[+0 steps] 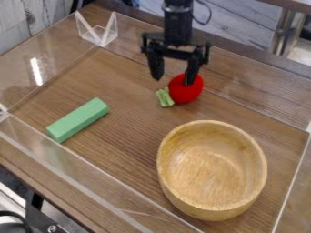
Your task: Move the red fruit to the left
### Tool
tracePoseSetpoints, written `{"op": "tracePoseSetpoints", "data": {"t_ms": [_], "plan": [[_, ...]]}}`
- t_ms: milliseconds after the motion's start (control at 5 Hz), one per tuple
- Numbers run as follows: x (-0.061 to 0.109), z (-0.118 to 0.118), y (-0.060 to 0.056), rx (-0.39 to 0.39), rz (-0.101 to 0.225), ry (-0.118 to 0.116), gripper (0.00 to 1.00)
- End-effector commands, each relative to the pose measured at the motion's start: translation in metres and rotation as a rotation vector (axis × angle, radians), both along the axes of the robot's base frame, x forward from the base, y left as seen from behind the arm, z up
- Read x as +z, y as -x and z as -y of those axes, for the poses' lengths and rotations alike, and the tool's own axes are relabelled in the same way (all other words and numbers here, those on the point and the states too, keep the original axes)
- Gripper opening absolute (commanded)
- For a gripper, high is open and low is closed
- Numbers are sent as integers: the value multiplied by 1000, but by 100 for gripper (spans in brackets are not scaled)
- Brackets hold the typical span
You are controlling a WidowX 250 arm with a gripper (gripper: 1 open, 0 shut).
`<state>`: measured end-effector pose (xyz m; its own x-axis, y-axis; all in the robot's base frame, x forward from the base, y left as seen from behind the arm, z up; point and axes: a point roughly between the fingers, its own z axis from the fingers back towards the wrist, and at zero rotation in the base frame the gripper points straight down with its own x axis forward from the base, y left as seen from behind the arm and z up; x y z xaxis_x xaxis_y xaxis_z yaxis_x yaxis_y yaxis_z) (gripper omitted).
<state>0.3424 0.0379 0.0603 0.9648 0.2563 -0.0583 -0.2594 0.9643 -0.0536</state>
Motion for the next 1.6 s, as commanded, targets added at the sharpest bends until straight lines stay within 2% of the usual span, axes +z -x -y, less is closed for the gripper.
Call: {"op": "tracePoseSetpoints", "data": {"t_ms": [0,200,400,600,800,1000,1400], "plan": [[-7,-1,-2,-20,32,-9,0],[-10,-5,2,-47,41,-4,0],[14,-5,1,-75,90,17,0],[44,-10,1,-90,151,34,0],[84,-32,7,-57,207,43,0],[111,-59,16,-31,233,45,0],[89,-108,35,7,203,14,0]]}}
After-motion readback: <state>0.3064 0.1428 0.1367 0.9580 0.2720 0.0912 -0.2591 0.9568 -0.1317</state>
